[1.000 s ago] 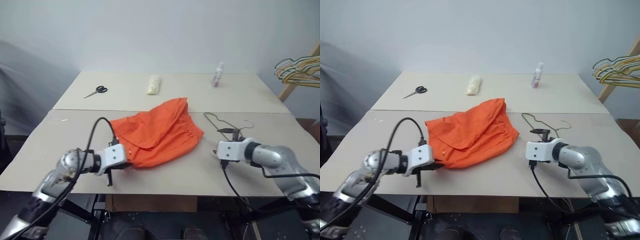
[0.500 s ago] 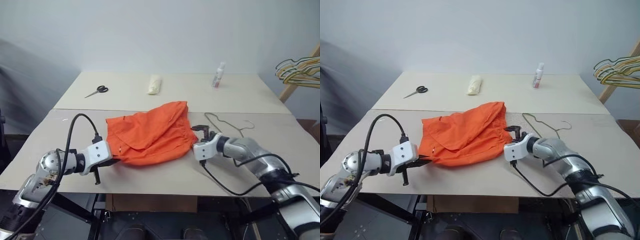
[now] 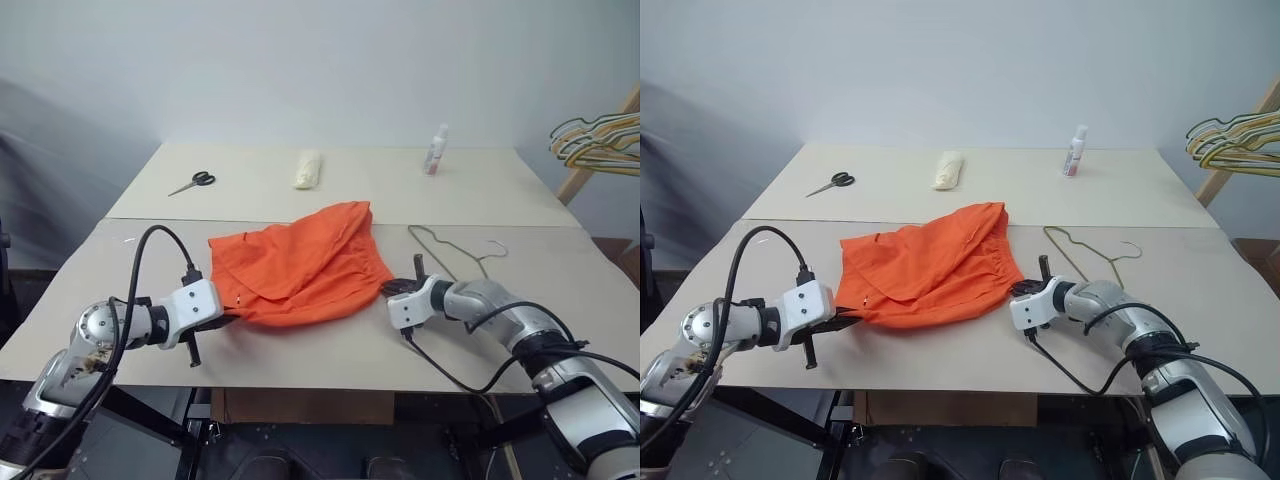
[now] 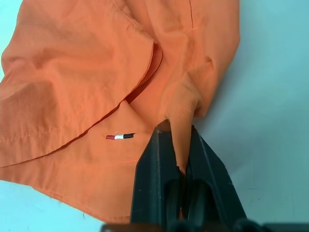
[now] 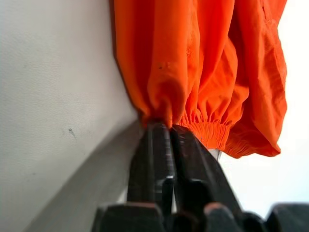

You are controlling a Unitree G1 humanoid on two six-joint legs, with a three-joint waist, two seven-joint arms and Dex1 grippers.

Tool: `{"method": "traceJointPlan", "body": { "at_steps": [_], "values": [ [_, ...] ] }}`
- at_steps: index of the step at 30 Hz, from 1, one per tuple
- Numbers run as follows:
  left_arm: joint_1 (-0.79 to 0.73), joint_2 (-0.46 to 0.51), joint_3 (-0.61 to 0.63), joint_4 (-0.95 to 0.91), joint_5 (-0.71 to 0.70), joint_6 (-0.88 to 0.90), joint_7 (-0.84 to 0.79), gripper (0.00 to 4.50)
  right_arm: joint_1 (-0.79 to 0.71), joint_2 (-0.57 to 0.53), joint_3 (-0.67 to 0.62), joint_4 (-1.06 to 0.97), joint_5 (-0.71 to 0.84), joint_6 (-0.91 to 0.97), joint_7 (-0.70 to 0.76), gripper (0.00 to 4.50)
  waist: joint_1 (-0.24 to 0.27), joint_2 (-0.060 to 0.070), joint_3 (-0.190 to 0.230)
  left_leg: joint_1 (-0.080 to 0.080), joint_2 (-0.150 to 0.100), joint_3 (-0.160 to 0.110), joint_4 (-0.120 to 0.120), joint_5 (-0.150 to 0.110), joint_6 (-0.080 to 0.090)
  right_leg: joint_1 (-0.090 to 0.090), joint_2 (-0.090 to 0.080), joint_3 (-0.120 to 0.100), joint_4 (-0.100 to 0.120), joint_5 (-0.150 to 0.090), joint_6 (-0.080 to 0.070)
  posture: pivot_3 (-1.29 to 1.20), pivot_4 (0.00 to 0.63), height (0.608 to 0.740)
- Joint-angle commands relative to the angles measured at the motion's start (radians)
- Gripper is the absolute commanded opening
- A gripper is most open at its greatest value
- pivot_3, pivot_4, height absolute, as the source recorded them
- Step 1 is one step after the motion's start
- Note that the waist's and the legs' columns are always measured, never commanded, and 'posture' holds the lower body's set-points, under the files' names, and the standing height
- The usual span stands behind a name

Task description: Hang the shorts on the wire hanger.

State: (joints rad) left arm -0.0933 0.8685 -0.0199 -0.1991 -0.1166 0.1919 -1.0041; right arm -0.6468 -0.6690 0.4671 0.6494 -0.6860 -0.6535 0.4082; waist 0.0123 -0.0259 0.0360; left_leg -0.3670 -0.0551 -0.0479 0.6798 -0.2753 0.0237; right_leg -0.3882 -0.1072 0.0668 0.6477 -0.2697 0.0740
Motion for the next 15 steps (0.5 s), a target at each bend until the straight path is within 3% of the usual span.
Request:
{"method": "traceJointPlan", "body": {
  "at_steps": [1,4,7,12,15],
  "values": [
    [-0.011,0.012,0.028,0.005,0.0,-0.025,0.007,0.0,-0.029,0.001,-0.009,-0.007,0.032,-0.028,0.016,0.03,0.0,0.0,0.0,0.0,0.0,0.0,0.0,0.0,0.0,0.0,0.0,0.0,0.0,0.0,0.0,0.15,0.0,0.74],
    [-0.007,0.014,0.026,0.017,0.005,-0.04,0.006,0.0,0.001,-0.023,-0.024,-0.071,0.072,-0.026,0.077,0.03,0.0,0.0,0.0,0.0,0.0,0.0,0.0,0.0,0.0,0.0,0.0,0.0,0.0,0.0,0.0,0.15,0.0,0.74],
    [0.029,0.04,0.038,-0.002,-0.016,-0.036,-0.03,0.0,0.119,-0.111,-0.054,-0.281,0.232,0.029,0.274,0.03,0.004,0.0,0.0,0.0,0.0,0.0,0.0,0.0,0.0,0.0,0.0,0.0,0.0,0.0,0.0,0.15,0.0,0.74],
    [0.081,0.123,0.079,-0.036,-0.064,-0.02,-0.12,0.0,0.334,-0.272,-0.156,-0.728,0.601,0.27,0.531,0.03,0.019,0.001,0.0,-0.002,0.001,-0.001,0.0,-0.001,0.002,0.0,0.0,-0.002,-0.001,0.0,0.0,0.14,0.0,0.74],
    [0.026,0.127,0.077,-0.031,-0.097,0.02,-0.139,0.0,0.33,-0.276,-0.229,-0.836,0.741,0.472,0.57,0.03,0.019,0.001,0.001,0.003,0.003,-0.001,0.0,-0.001,0.002,0.004,0.001,-0.001,-0.001,0.0,-0.001,0.12,0.0,0.74]
  ]
}}
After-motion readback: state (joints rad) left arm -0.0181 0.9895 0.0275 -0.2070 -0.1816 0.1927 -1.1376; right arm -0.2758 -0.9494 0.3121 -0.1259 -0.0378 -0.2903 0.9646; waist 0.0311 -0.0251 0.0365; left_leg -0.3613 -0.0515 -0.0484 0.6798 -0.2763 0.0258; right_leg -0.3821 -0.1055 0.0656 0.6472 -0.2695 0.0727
